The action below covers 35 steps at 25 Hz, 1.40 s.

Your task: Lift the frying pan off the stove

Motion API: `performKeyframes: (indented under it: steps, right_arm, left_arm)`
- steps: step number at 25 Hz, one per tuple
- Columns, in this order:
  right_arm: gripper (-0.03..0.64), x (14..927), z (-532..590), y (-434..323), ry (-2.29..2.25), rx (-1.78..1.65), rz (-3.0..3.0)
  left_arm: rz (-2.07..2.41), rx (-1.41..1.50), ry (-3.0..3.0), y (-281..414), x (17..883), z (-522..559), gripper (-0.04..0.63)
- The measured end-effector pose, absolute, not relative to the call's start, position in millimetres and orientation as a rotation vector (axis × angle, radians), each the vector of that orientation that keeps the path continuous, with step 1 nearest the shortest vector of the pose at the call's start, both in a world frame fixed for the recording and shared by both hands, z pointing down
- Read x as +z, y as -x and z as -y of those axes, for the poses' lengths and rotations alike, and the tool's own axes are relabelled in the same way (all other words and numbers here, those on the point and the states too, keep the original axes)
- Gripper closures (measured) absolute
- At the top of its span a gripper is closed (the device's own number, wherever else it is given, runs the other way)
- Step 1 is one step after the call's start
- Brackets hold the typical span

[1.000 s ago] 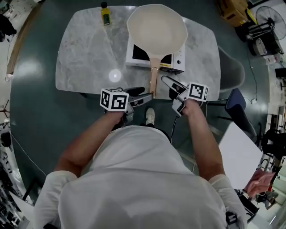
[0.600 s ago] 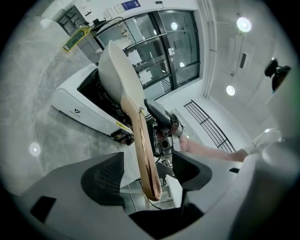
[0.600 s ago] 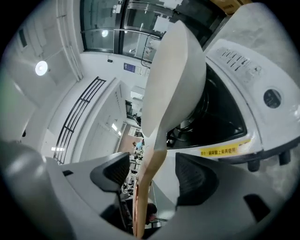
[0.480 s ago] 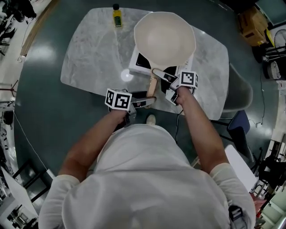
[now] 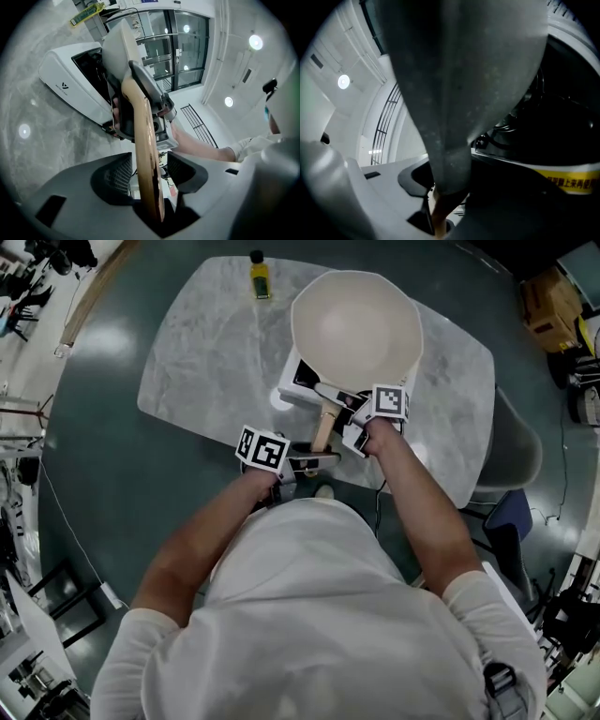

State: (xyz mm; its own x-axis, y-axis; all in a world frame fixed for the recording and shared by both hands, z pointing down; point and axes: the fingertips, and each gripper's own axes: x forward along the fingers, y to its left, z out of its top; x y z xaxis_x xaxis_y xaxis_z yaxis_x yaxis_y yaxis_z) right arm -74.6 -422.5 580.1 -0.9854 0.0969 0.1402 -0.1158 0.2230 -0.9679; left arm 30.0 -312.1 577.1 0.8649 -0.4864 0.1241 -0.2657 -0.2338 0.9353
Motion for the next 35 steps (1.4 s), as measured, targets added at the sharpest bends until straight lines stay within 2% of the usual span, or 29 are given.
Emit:
performKeyframes:
  steps: [2,3,23,30,35]
  right_arm:
    - [0.454,579.8,422.8,75.5,-0.019,1.859,2.33]
    - [0.451,580.0,423.0,76.1,-0.019,1.86,2.331]
    - [0.456,544.1,431.1,61.3,-0.111,1.968,2.393]
    - [0.456,507.6,447.6,16.4,-0.274,1.988,2.504]
    - [0.456,494.6,449.9,-59.6,-0.446,1.998,2.554]
  left_arm:
    - [0.558,-0.222,-1.827,-31.9,577.4,314.2,0.468]
    - [0.559,-0.218,-1.824,-31.7,578.4,315.5,0.51]
    - [0.488,-0.206,-1.862,-36.6,534.4,316.0,0.514]
    - [0.354,-0.12,-1.924,-65.7,504.3,320.2,0.514]
    - [0.24,-0.066,-1.945,-123.8,488.8,312.6,0.514]
